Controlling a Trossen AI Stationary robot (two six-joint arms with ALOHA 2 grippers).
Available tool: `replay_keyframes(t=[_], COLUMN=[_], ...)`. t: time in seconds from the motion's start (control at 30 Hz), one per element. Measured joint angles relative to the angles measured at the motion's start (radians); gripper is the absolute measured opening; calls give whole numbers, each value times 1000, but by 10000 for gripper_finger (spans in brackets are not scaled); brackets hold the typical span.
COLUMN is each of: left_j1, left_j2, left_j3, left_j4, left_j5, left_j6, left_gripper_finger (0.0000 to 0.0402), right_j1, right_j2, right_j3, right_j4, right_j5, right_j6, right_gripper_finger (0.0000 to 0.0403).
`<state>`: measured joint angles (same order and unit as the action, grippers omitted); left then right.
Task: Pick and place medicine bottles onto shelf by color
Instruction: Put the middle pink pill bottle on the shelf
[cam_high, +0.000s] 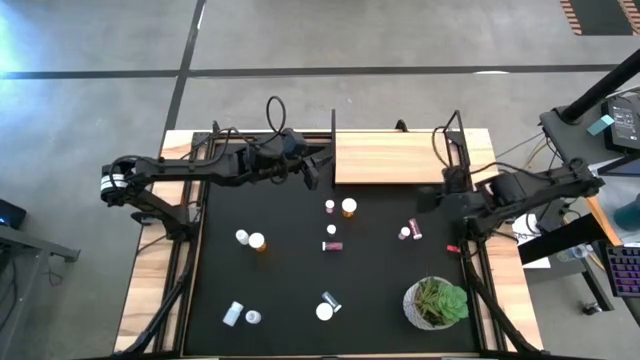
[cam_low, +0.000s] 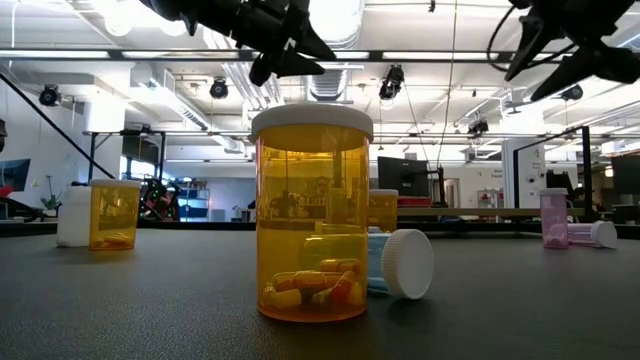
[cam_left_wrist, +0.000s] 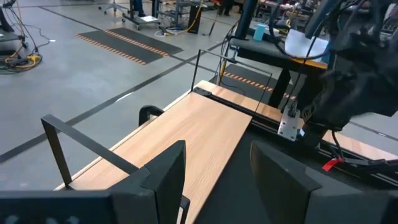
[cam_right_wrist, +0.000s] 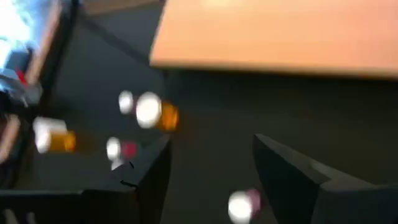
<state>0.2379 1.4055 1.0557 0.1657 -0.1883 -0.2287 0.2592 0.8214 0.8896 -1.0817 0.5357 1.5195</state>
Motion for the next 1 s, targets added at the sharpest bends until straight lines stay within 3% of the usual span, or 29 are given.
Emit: replay_keyframes(t=[0.17, 0.33, 0.67, 1.0], left_j1=[0, 0, -1, 0], left_j2=[-1, -2, -57, -113], left_j3=[0, 0, -4, -23], left_j4=[-36, -61, -111, -108], left_j5=[3, 21, 46, 47], left_j6=[-2, -3, -4, -2], left_gripper_finger=[164, 164, 164, 164], right_j1=[0, 0, 0, 0], right_j2=[102, 197, 354, 426], right_j3=[52, 95, 117, 111], right_j4=[-5, -23, -43, -43], right_j5=[-154, -221, -321, -331], right_j6=[-15, -54, -84, -108], right_gripper_finger=[215, 215, 215, 215])
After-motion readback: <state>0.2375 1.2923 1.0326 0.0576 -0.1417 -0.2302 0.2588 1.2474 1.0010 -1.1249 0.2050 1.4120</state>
